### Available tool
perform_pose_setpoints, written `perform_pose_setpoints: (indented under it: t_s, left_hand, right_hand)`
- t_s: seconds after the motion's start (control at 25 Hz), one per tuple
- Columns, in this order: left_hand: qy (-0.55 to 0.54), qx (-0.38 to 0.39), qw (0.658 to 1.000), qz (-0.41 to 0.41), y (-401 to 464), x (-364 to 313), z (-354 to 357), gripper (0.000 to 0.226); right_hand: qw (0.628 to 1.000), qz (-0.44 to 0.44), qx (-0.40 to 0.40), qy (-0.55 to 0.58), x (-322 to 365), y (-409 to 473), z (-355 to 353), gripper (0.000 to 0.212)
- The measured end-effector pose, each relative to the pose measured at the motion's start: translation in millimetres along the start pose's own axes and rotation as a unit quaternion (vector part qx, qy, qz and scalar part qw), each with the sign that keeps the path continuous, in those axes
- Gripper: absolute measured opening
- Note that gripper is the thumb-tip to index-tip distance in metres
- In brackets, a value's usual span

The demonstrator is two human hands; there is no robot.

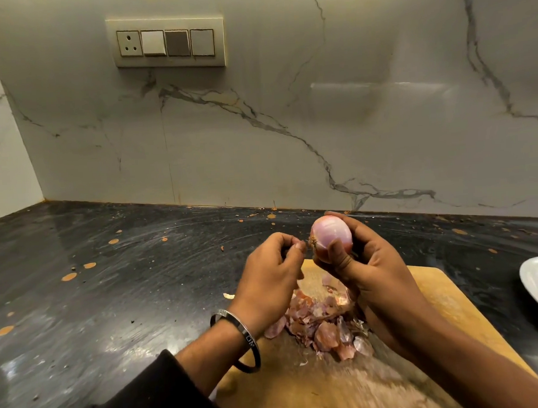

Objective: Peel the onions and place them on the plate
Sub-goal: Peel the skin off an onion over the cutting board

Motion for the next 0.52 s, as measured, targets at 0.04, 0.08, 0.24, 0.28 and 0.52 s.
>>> perform_pose_setpoints:
  t_s: [0.04, 0.08, 0.24, 0.28, 0.52]
  left_hand:
    - [0.021, 0.011, 1.000, 0.004, -1.5, -0.8, 1.0, 0.024]
    - [0.035, 0.018, 0.999, 0.014, -2.7, -1.7, 1.7, 0.029]
    - [0.101, 0.059, 0.991, 0.068, -4.2, -4.2, 1.3, 0.034]
    - [0.111, 0.060, 0.989, 0.077, -4.1, -4.1, 0.8, 0.026]
    - [0.037, -0.044, 0.992, 0.108, -0.3, -5.7, -5.1, 0.013]
  right_hand:
    - [1.000, 0.002, -0.003, 0.005, 1.1, -0.4, 0.6, 0.057]
    - [1.000, 0.005, -0.006, 0.007, 1.9, -0.7, 0.8, 0.059]
    - [1.000, 0.010, -0.015, 0.011, 3.2, -0.9, 0.1, 0.067]
    - [1.000, 0.009, -0.019, 0.015, 3.8, -1.0, 0.0, 0.067]
    - [0.998, -0.002, -0.045, -0.035, 6.3, -2.7, -2.3, 0.071]
Point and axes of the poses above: each hand's wrist, its own y-axis towards the middle knuckle, its own z-axis out of the palm, x = y × z, the point moved 1 cm from there along y, towards the middle knuckle, and after that the axes turned 15 degrees about z, right-handed, at the moved point
